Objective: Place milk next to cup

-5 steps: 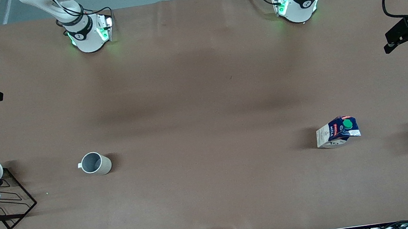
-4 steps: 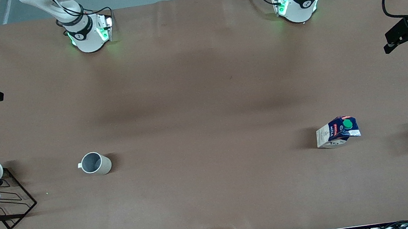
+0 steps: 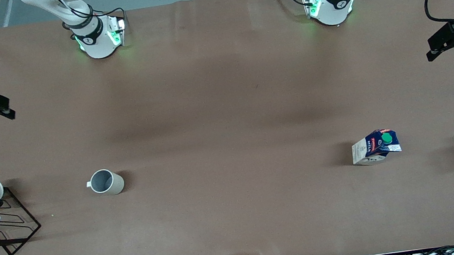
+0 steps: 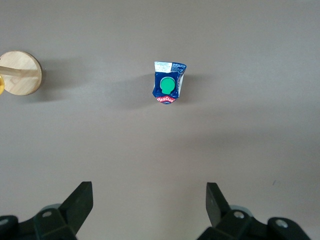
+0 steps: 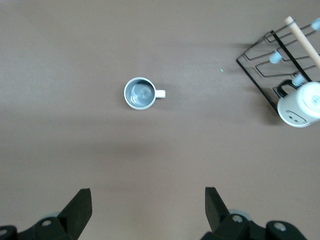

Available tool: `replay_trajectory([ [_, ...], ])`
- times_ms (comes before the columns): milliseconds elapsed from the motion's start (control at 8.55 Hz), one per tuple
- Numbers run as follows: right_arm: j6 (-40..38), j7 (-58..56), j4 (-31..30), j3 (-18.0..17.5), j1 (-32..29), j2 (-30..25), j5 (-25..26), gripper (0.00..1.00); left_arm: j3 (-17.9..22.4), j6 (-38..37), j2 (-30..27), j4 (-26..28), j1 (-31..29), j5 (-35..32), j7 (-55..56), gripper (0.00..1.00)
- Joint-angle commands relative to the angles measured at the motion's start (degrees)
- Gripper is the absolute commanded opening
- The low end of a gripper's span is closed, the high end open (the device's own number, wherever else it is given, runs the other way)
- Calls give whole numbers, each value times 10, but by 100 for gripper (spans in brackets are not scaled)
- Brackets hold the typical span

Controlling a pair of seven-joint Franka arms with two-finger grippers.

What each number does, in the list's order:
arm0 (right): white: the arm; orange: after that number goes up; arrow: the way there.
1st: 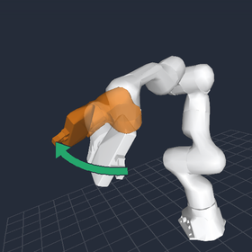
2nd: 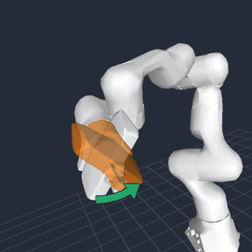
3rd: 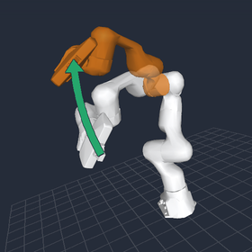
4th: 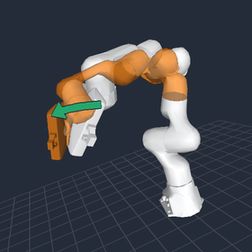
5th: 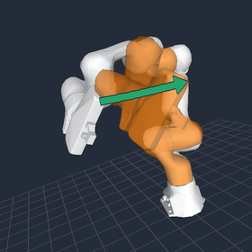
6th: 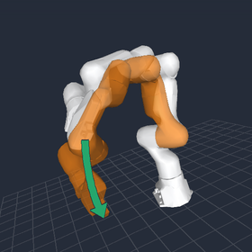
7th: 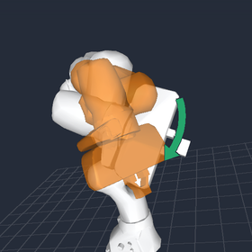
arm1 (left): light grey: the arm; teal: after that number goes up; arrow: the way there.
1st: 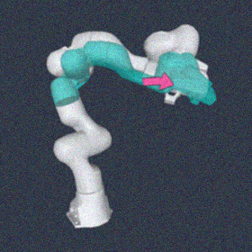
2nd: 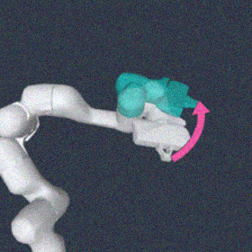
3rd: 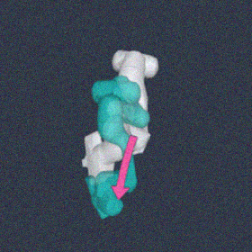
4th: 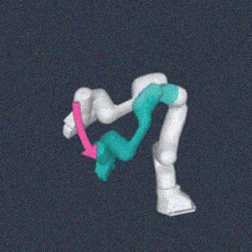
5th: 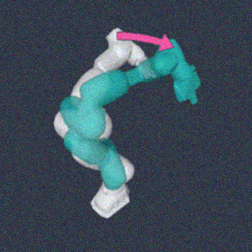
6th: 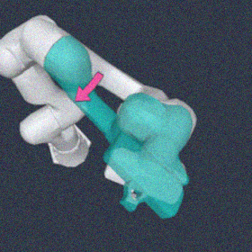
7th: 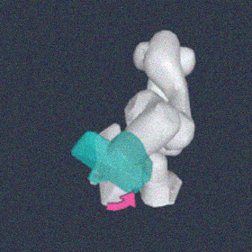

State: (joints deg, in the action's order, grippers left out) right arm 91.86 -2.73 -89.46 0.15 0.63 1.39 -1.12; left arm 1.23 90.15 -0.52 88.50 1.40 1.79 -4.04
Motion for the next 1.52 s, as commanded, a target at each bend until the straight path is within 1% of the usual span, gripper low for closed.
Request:
replay_trajectory([
  [0, 136, 38, -130, -1, 35, -3, -1, 99, 4, -3, 4, -10, 1, -2, 3, 100],
  [117, 243, 62, -193, -1, 53, 19, -1, 99, 4, -3, 4, -6, 1, -1, 4, 100],
  [234, 306, 64, -202, -1, 66, 82, -1, 99, 4, -1, 10, -6, 1, -2, 15, 100],
  [351, 370, 64, -206, -1, 74, 137, -1, 99, 2, -1, 17, -10, 4, -19, 26, 99],
  [468, 417, 64, -206, -1, 77, 176, -2, 99, -1, -1, 24, -11, 4, -16, 35, 98],
  [702, 495, 65, -225, -1, 76, 203, -2, 99, -1, -3, 24, -10, 1, -17, 36, 100],
  [819, 519, 66, -228, -1, 76, 215, -2, 99, -1, -2, 25, -10, 1, -15, 36, 100],
  [1053, 532, 65, -228, -1, 78, 230, -2, 99, 0, -1, 25, -11, 4, -23, 34, 100],
  [1287, 518, 81, -231, -1, 82, 242, -2, 99, 0, -1, 28, -13, 1, -18, 36, 100],
  [1404, 525, 95, -230, -1, 84, 252, -2, 99, -1, -1, 35, -12, 2, -17, 37, 100],
])
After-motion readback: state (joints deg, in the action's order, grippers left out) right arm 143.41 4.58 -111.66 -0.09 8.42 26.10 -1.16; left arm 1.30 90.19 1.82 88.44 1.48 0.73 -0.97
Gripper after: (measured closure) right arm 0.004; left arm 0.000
